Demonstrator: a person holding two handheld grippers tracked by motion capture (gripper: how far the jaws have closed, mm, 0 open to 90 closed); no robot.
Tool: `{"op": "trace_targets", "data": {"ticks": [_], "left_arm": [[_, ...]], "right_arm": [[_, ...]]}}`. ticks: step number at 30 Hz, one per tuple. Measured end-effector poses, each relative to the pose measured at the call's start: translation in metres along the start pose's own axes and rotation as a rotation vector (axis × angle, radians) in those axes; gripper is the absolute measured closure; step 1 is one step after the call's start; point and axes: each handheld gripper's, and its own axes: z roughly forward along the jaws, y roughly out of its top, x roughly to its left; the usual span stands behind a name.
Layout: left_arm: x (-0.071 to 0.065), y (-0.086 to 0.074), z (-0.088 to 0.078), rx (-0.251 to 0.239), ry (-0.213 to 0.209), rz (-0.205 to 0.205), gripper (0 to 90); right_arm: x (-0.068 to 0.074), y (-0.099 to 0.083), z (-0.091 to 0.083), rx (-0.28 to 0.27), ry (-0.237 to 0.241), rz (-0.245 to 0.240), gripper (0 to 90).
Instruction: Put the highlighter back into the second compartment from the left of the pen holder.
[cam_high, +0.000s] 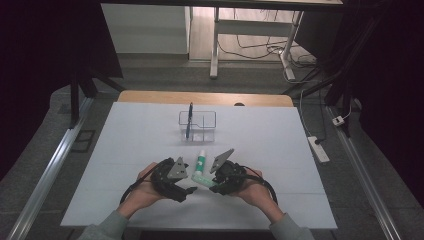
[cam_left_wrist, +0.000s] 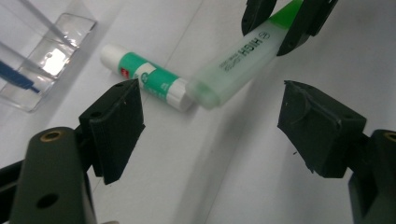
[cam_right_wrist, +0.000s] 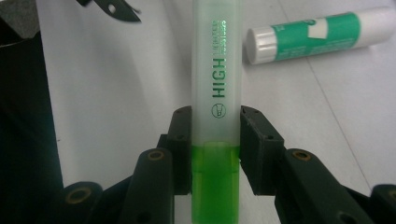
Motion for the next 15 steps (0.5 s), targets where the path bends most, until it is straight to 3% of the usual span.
{"op": "trace_targets", "data": {"ticks": [8,15], "left_arm": [[-0.004,0.007,0.012,0.051,-0.09,0.062,27.1],[-0.006,0.007,0.02,0.091,-0.155,0.114,37.7]], "right_arm": [[0.006,0.004,0.004,0.01,0.028,-0.079,66.6],[0.014,0.006,0.006,0.033,0.041,-0.158,66.6]]}}
